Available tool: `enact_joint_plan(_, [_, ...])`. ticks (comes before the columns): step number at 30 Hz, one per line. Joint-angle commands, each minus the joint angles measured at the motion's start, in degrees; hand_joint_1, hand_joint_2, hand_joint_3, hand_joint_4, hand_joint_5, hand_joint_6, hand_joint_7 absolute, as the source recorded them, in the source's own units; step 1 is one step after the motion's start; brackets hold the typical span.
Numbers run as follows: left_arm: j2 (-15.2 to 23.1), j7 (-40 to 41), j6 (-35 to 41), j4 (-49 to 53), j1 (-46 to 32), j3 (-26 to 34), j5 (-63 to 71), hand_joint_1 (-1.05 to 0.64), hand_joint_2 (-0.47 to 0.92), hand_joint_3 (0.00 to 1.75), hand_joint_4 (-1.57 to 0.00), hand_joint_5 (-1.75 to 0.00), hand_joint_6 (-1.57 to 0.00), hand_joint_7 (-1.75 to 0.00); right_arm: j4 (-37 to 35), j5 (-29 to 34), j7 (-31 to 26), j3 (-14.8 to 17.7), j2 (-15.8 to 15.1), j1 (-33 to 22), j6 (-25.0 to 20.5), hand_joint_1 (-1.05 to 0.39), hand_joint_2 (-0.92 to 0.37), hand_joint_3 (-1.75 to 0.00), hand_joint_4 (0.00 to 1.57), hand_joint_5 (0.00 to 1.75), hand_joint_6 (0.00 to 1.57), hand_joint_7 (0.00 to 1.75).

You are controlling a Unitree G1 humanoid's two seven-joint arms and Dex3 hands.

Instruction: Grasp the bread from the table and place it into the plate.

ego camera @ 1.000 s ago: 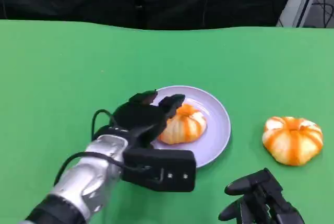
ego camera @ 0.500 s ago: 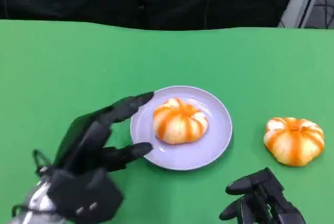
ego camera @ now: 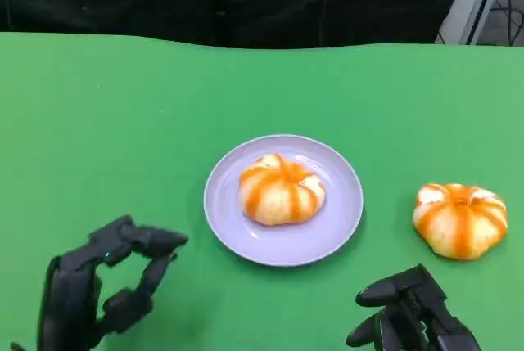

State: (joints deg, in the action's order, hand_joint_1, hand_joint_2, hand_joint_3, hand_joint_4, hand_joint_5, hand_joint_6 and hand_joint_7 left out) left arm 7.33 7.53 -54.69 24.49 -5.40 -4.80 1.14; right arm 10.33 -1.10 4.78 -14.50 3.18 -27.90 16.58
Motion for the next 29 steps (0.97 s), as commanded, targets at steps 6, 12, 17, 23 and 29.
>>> enact_joint_plan(6, [-3.75, -6.46, 3.45, -1.63, -3.39, 0.70, -5.49, 0.04, 0.48, 1.29, -0.85, -1.59, -0.83, -1.35, -0.27, -1.48, 1.03, 1.21, -0.71, -0.25, 2.07, -0.26, -0.92, -0.98, 0.16, 1.75, 0.05, 1.75])
enact_joint_plan(12, [-6.45, -10.25, 4.14, -1.83, -4.52, 1.42, -9.08, 0.06, 0.49, 1.27, -0.84, -1.67, -0.81, -1.43, -0.38, -1.48, 1.13, 1.48, -0.69, -0.56, 2.71, -0.26, -0.92, -0.98, 0.15, 1.75, 0.05, 1.75])
enact_joint_plan(17, [-7.76, -10.86, 3.11, -1.56, -4.95, 2.58, -7.72, 0.02, 0.51, 1.22, -0.82, -1.66, -0.80, -1.44, -0.33, -2.09, 1.51, 1.66, -0.62, -0.65, 3.16, -0.26, -0.92, -0.99, 0.15, 1.75, 0.05, 1.75])
enact_joint_plan(23, [-8.35, -10.55, 5.13, -3.57, -6.18, 3.47, -5.71, 0.03, 0.50, 1.22, -0.82, -1.67, -0.80, -1.46, -0.54, -1.86, 1.34, 1.70, -0.31, -0.61, 4.10, -0.25, -0.92, -1.00, 0.15, 1.75, 0.05, 1.75])
enact_joint_plan(29, [-7.75, -11.16, 2.94, -1.21, -4.55, 4.31, -4.68, 0.03, 0.44, 1.30, -0.84, -1.64, -0.82, -1.43, 0.34, -0.82, 0.23, 1.69, -0.09, -0.10, 2.34, -0.26, -0.92, -0.97, 0.16, 1.75, 0.04, 1.75])
